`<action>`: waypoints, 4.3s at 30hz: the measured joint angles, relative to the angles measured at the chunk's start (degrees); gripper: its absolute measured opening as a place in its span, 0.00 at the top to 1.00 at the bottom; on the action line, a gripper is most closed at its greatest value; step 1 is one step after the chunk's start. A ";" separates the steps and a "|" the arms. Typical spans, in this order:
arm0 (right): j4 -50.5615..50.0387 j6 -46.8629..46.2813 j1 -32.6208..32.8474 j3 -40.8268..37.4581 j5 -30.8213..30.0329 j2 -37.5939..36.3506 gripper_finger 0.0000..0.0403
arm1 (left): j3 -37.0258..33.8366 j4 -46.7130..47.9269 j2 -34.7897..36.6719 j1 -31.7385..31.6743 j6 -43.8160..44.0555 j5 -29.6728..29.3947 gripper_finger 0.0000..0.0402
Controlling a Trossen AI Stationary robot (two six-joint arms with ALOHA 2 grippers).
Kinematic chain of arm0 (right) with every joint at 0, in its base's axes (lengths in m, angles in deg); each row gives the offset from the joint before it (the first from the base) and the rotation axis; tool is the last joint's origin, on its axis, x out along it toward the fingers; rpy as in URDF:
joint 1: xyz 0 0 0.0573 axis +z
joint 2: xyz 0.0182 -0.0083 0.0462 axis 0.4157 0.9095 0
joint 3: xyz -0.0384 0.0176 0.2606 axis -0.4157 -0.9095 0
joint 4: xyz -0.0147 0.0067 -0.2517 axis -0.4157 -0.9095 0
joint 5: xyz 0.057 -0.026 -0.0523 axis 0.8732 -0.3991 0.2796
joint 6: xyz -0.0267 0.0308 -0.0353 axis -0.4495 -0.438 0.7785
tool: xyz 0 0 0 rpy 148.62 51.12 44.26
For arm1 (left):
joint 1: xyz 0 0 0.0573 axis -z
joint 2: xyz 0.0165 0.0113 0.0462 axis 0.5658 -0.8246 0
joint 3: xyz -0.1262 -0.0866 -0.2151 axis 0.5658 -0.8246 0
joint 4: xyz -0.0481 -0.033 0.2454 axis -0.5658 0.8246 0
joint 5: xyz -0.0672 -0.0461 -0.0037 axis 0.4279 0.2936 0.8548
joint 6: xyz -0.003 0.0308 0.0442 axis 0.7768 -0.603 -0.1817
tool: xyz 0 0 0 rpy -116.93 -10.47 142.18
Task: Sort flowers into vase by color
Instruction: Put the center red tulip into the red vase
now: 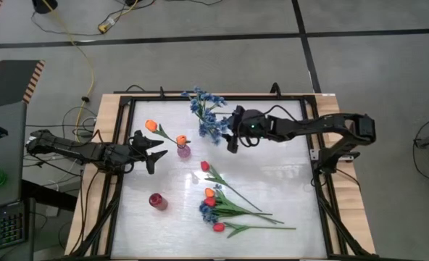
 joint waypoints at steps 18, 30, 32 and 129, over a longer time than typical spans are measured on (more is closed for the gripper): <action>-24.98 -18.84 5.52 0.00 0.15 -7.92 0.37 | -0.02 0.00 -0.02 0.00 0.00 1.88 0.48; -25.48 -28.93 16.97 0.00 2.85 -1.90 0.37 | -0.02 -0.02 -0.02 0.01 0.09 4.83 0.48; -25.51 -29.06 19.08 0.00 4.36 -1.88 0.37 | -0.02 -0.02 0.00 0.00 0.09 4.83 0.48; -24.61 -39.45 42.62 0.02 -0.86 13.07 0.63 | 0.00 0.39 -0.02 0.02 2.75 6.38 0.48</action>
